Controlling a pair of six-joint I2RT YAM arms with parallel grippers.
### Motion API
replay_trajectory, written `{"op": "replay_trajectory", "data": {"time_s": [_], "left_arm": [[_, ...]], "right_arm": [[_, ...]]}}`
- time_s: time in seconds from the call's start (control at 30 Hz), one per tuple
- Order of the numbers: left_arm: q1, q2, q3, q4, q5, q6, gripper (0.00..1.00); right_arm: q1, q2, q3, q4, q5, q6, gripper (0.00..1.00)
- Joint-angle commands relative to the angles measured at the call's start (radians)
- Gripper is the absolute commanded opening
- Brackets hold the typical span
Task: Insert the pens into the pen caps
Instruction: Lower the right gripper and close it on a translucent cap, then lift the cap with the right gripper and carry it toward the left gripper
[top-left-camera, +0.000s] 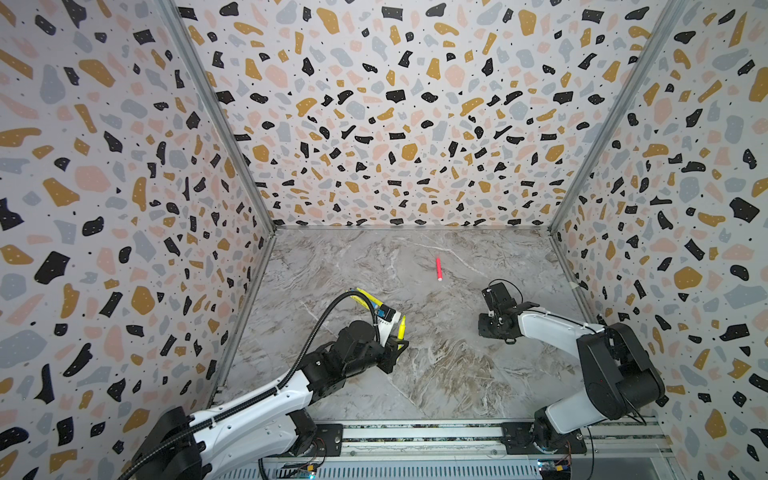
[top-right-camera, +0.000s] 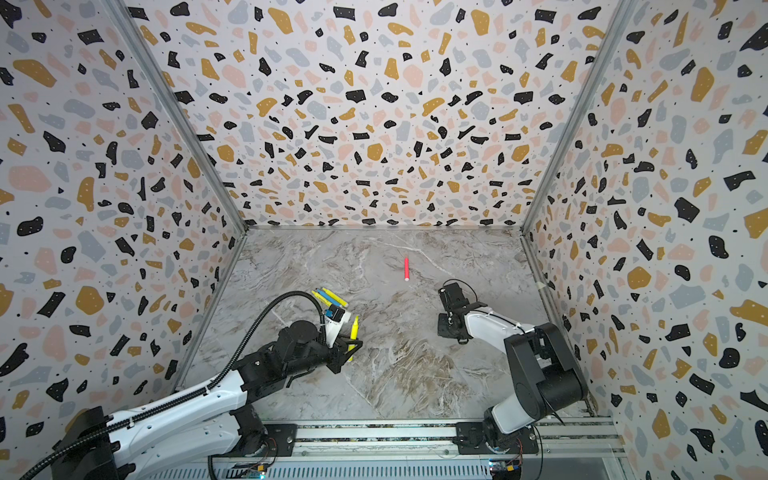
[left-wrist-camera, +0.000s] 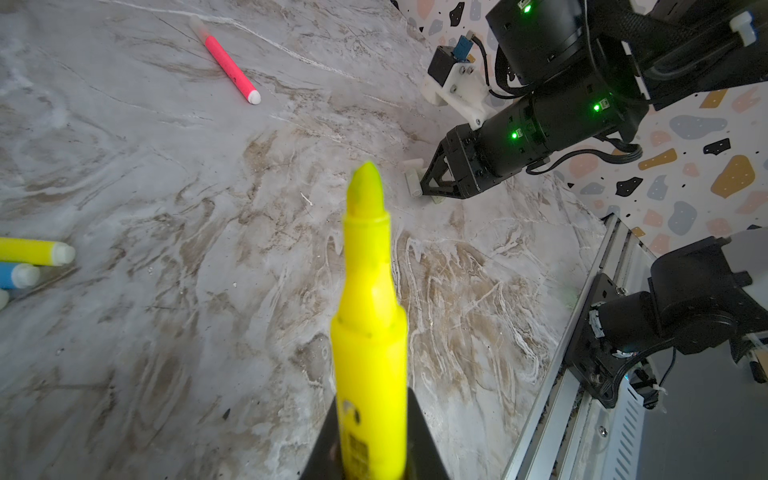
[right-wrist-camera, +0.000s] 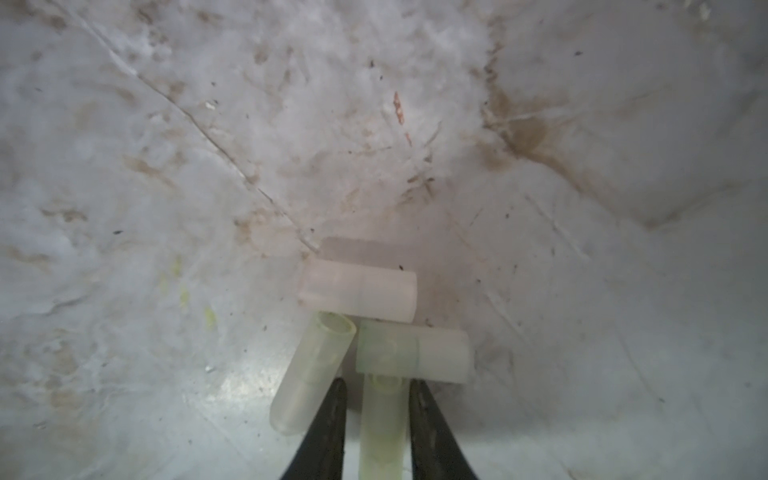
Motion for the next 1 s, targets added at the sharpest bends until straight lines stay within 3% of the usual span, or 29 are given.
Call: {"op": "replay_trajectory", "data": {"time_s": [0.0,0.27,0.53,0.73,0.97], "left_arm": [[-0.005,-0.011,0.022,0.025,-0.006,0.004,0.00],[-0.004,-0.016,0.022,0.027,-0.004,0.005,0.00],[-0.005,-0.052,0.004,0.056,0.020,-0.009,0.00],[-0.018,-0.082,-0.013,0.125,0.066,-0.034,0.00],[-0.103,-0.081,-0.048,0.290,0.084,-0.089,0.00]], "right_arm": [[0.014,0.050,-0.035,-0.074,0.004,-0.006,0.19],[0.043,0.022,-0.035,-0.086,-0.003,0.006,0.11],[0.046,-0.179,0.049,-0.141,-0.096,-0.028,0.07],[0.041,-0.356,0.104,-0.067,-0.371,-0.059,0.06],[0.038,-0.487,0.068,0.177,-0.664,0.022,0.06]]}}
